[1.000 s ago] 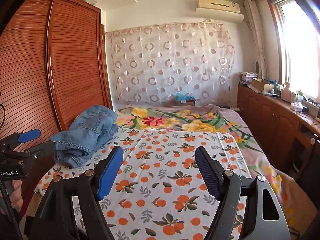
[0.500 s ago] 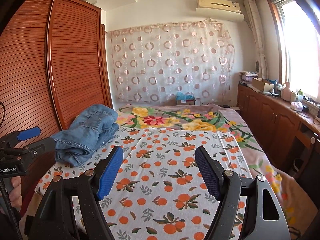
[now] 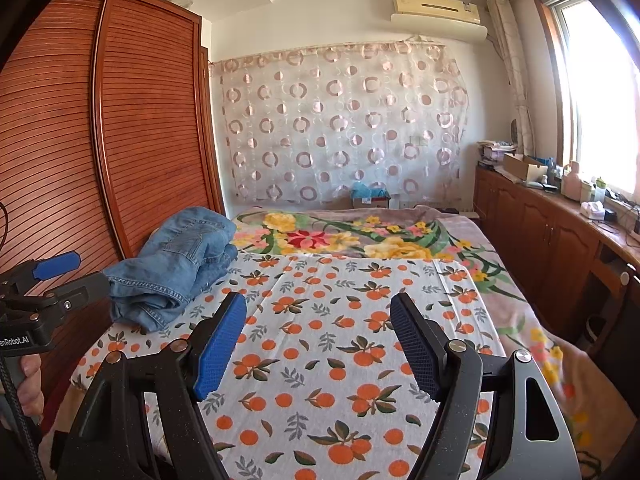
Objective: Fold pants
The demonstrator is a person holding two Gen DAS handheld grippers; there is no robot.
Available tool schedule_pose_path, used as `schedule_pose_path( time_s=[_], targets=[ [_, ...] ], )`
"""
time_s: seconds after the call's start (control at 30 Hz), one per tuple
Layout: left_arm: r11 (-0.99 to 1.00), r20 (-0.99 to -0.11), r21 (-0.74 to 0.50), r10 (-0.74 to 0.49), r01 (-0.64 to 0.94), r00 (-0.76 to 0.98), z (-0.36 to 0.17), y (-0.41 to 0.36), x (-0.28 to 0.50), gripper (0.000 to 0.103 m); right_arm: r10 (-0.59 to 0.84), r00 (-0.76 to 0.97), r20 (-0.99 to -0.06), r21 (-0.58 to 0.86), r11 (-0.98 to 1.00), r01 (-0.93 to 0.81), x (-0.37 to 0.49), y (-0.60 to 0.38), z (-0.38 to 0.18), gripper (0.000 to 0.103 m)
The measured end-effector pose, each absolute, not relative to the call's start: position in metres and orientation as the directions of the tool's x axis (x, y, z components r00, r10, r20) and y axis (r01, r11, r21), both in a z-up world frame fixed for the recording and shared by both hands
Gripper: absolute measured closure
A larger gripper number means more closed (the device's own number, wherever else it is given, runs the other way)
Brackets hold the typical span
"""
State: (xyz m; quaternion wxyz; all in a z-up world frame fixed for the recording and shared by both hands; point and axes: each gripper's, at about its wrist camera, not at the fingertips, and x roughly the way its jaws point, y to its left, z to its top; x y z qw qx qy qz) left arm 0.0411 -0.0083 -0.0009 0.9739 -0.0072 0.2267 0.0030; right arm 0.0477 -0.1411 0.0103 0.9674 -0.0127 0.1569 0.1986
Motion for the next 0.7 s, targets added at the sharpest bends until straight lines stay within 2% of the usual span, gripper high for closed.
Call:
schedule_pose_path(
  time_s=[0.7],
  targets=[
    [1.0,-0.438,-0.013,0.0,-0.006,0.899,0.0018,-0.0141,0.0396,0.006,0.381,0.874,-0.302,0.044,0.921,-0.386,0.0462,-0.1418,0.008,0.027]
  ],
)
